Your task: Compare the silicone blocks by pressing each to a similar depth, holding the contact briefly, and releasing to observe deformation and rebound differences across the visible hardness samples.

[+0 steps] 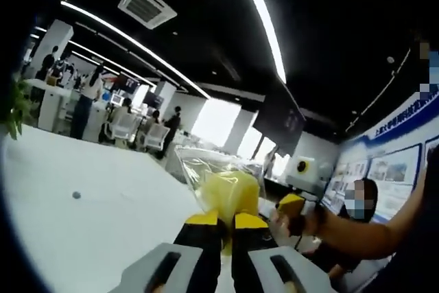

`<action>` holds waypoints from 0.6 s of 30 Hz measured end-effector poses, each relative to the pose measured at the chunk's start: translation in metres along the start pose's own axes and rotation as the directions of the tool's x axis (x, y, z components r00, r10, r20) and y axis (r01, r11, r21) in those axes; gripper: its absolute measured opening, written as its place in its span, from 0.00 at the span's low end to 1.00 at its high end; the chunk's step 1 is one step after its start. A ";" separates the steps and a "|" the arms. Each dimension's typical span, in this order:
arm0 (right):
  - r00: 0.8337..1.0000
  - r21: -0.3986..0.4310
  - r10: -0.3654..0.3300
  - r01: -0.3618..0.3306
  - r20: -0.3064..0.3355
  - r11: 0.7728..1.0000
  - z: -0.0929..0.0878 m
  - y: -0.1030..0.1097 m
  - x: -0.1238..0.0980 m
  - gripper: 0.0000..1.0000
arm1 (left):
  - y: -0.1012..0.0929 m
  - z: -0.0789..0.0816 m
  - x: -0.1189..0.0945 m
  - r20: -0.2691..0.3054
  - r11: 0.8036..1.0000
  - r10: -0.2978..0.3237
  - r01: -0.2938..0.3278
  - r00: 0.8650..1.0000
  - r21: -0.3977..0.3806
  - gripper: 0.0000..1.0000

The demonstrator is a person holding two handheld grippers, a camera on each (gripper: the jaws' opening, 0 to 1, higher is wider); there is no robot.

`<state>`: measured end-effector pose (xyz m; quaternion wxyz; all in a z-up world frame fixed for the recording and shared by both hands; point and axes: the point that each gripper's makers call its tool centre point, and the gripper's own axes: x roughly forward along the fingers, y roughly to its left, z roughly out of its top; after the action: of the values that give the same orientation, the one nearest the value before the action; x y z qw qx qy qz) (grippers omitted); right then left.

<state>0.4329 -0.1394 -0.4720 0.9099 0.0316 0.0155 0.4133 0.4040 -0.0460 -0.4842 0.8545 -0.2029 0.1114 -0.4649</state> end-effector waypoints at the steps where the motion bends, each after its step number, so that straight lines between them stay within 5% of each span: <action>1: 1.000 0.004 -0.020 0.020 -0.008 1.000 -0.005 -0.005 -0.007 0.97 | 0.002 -0.002 0.002 -0.008 1.000 0.001 -0.002 1.000 -0.008 0.01; 6: 0.995 0.004 -0.088 0.088 -0.045 0.996 -0.029 -0.019 -0.033 0.97 | 0.012 -0.012 0.011 -0.028 0.996 0.000 -0.003 1.000 -0.091 0.01; 18: 0.975 0.015 -0.199 0.201 -0.100 0.979 -0.076 -0.032 -0.079 0.97 | 0.040 -0.072 0.019 -0.138 0.963 0.027 -0.063 0.990 -0.261 0.01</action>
<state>0.4010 -0.2163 -0.5496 0.9446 0.0212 0.0684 0.3203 0.4174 -0.0603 -0.5663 0.8209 -0.2810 0.2339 -0.4387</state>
